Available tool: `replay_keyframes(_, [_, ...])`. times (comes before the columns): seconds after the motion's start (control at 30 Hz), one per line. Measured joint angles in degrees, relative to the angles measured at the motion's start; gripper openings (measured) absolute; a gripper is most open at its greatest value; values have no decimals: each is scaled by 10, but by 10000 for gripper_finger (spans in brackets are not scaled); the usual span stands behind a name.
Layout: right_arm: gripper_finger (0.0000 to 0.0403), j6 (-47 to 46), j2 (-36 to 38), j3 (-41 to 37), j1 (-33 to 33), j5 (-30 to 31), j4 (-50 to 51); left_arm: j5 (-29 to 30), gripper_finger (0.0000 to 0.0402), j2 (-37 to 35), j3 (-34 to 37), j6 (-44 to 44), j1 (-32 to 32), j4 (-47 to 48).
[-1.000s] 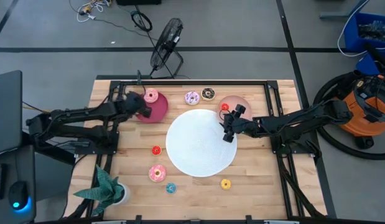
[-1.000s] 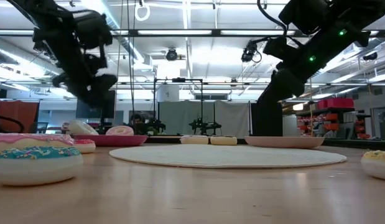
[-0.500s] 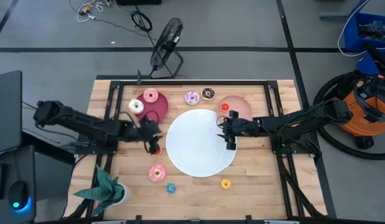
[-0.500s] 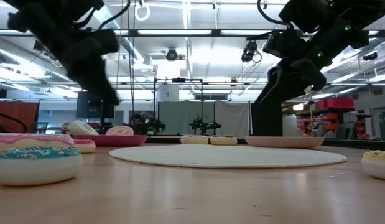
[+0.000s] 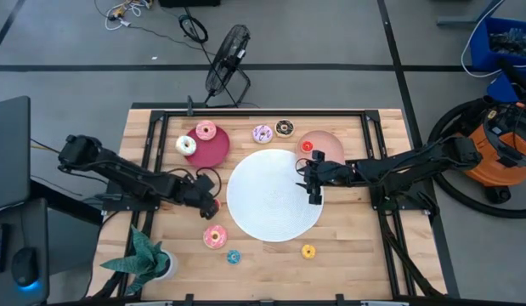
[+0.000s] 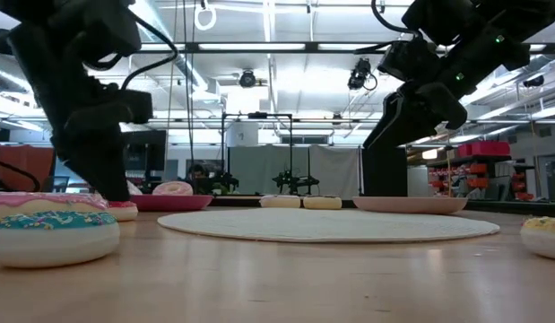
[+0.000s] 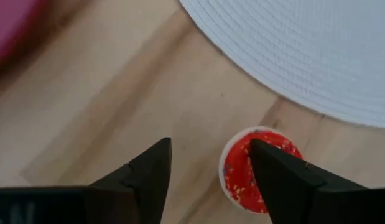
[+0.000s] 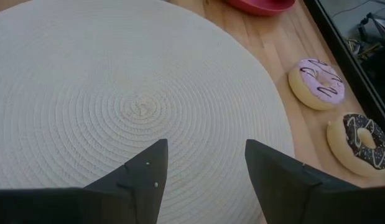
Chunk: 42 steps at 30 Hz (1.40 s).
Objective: Pick & Place donuts
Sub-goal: Put the small red donut on the light pink plate
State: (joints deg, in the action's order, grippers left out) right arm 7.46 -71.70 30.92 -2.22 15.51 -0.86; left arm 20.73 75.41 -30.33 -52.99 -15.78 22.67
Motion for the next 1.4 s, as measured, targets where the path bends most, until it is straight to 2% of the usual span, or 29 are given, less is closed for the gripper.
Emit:
replay_keyframes(0.27, [223, 0, 0, 0, 0, 0, 0, -25, 159, 3, 0, 16, -10, 0])
replay_keyframes(0.57, [223, 0, 0, 0, 0, 0, 2, -61, 21, 7, -1, 75, -9, -18])
replay_keyframes(0.7, [223, 0, 0, 0, 0, 0, 3, -59, 8, 7, 0, 87, -9, -26])
replay_keyframes(0.83, [223, 0, 0, 0, 0, -2, 4, -23, 4, 7, 0, 104, -3, -41])
replay_keyframes(0.97, [223, 4, 0, 0, 0, -44, -15, 26, 4, 7, 0, 160, 12, -124])
replay_keyframes(1.17, [223, -2, -34, 0, 0, -103, -124, 57, 3, 11, 0, 274, 41, -314])
replay_keyframes(1.3, [223, -23, -84, 0, 0, -105, -219, 103, 3, 47, 0, 369, 52, -455])
replay_keyframes(1.4, [223, -59, -116, 0, 3, -104, -299, 116, 3, 96, 0, 427, 63, -560])
